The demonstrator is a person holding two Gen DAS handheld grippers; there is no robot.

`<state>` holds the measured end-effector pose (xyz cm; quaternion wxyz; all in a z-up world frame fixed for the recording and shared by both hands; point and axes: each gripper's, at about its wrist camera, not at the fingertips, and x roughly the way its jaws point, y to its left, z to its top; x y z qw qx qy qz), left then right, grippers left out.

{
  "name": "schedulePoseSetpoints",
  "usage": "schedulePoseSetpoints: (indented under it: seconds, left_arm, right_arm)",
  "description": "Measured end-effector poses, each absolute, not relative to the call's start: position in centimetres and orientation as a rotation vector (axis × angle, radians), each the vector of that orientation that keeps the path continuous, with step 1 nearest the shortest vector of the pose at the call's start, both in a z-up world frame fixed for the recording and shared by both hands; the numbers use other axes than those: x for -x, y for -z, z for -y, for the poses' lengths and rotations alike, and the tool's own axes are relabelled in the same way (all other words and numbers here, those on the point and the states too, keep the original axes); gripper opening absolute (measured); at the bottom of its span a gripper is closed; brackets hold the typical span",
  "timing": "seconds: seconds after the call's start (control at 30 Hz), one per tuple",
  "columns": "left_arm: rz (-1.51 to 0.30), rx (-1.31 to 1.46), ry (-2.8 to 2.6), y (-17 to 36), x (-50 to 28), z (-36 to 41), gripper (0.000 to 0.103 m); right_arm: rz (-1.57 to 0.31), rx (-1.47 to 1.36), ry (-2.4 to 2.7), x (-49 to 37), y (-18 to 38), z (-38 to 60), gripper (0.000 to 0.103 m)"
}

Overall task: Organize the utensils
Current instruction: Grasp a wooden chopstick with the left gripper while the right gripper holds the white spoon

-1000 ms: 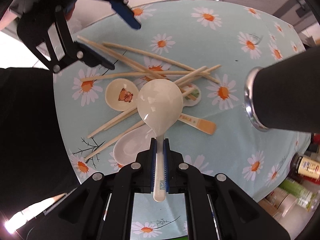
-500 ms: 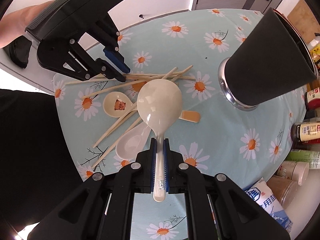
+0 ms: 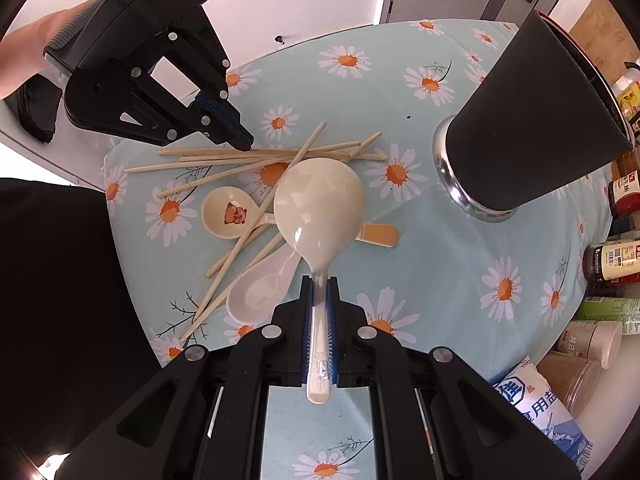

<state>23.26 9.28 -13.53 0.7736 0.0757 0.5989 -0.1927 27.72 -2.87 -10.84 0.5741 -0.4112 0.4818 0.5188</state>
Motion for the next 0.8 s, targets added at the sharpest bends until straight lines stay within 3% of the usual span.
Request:
schedulePoseSetpoints:
  seconds: [0.57, 0.7, 0.8]
  left_arm:
    - [-1.327, -0.095, 0.4, 13.7, -24.0, -9.5, 0.002]
    - [-1.338, -0.087, 0.399, 14.0, -24.4, -9.2, 0.021]
    - [-1.342, -0.094, 0.398, 14.2, -24.5, -9.1, 0.021]
  right_arm:
    - [-1.136, 0.975, -1.228, -28.1, 11.6, 3.4, 0.008]
    - [-1.138, 0.973, -1.226, -28.2, 11.7, 3.5, 0.008]
    - [-1.141, 0.974, -1.226, -28.3, 11.8, 3.7, 0.008]
